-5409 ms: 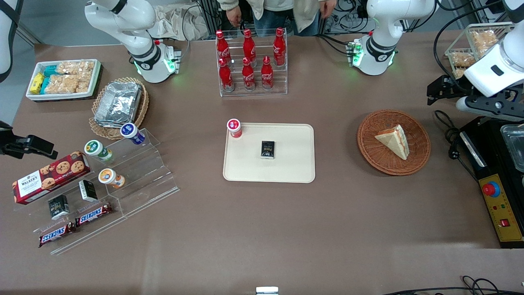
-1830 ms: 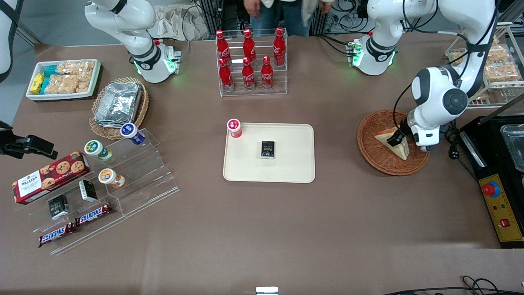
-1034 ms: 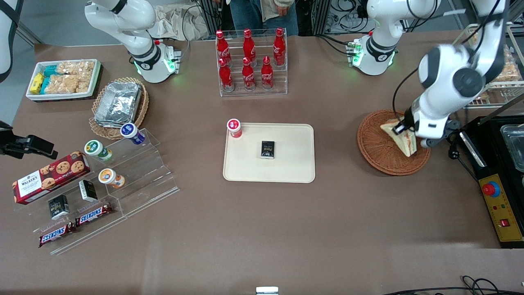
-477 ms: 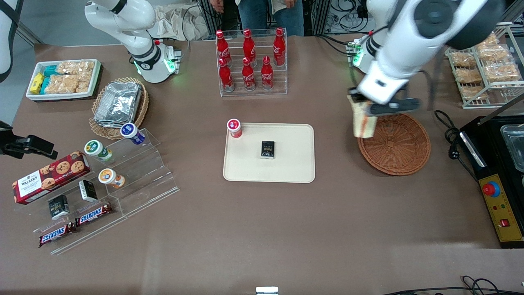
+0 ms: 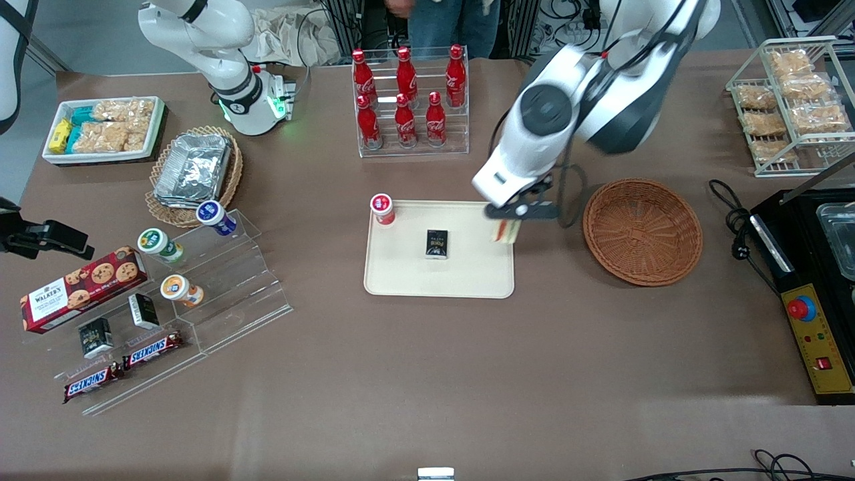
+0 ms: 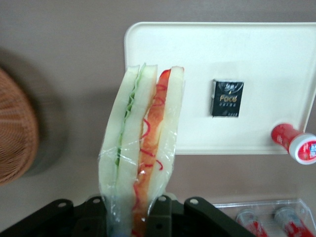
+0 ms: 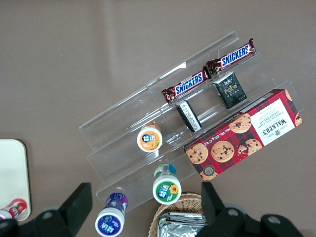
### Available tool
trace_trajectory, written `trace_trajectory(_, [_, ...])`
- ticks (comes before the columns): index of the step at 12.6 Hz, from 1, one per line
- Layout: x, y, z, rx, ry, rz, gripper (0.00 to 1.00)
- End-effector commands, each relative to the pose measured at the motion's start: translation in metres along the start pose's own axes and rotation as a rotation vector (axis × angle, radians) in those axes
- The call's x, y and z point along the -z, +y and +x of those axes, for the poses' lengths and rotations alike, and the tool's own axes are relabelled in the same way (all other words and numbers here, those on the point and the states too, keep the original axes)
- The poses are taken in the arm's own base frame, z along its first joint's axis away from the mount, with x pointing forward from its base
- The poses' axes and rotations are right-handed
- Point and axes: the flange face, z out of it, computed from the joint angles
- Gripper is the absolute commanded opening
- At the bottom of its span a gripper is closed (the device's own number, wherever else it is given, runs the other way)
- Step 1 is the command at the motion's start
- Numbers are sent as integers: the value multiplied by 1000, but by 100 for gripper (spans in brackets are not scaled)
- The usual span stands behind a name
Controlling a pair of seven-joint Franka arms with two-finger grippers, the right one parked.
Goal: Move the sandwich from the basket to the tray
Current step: 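Lower the sandwich onto the tray beside the black packet and release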
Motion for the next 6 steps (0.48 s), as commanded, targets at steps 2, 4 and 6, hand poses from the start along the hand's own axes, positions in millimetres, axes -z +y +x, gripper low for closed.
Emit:
trace_trajectory(2, [-88,5,12,18,51,-4,0])
trace_trajectory(4, [-134,-3,8,20,75,10,0])
trace_trajectory(6, [-163,-2,-2,30,101,48,0])
